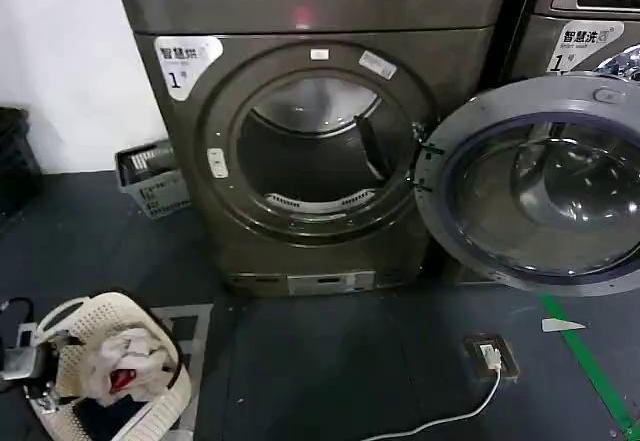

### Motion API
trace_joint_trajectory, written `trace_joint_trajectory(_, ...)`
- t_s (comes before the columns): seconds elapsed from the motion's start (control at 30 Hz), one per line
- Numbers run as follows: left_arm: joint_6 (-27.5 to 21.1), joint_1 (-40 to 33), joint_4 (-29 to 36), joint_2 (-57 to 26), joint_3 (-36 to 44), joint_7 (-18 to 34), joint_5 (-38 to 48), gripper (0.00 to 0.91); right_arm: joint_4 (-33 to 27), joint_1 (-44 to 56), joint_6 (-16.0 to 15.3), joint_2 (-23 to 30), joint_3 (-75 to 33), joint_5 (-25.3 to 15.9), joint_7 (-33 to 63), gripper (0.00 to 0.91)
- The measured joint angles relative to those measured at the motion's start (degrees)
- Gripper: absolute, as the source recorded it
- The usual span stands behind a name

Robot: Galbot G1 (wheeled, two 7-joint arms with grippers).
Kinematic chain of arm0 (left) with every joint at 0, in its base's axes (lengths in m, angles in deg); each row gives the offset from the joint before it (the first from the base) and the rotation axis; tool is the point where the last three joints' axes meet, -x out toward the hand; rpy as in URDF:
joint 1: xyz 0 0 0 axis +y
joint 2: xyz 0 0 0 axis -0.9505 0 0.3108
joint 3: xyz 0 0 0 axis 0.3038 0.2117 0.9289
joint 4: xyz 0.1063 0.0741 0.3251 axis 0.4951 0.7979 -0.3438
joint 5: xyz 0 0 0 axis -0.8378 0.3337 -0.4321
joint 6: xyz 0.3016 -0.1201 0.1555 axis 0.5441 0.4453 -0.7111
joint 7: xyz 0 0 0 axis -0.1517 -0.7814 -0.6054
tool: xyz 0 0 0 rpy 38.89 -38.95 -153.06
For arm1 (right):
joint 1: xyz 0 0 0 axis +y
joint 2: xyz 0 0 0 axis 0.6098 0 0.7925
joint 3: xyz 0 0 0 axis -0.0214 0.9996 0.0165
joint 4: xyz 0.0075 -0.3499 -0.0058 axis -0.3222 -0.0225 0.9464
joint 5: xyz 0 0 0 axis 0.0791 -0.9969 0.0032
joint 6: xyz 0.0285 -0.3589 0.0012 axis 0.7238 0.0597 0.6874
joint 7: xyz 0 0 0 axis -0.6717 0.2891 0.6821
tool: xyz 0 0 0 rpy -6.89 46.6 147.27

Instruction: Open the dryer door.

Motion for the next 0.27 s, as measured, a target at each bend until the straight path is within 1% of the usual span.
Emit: trace_joint_trajectory(0.27,0.8,0.1,-0.7,0.0,0.0,-0.2,-1.6,0.907,0.4,0.2,0.0,0.4,-0.3,0.0,-0.3,0.907)
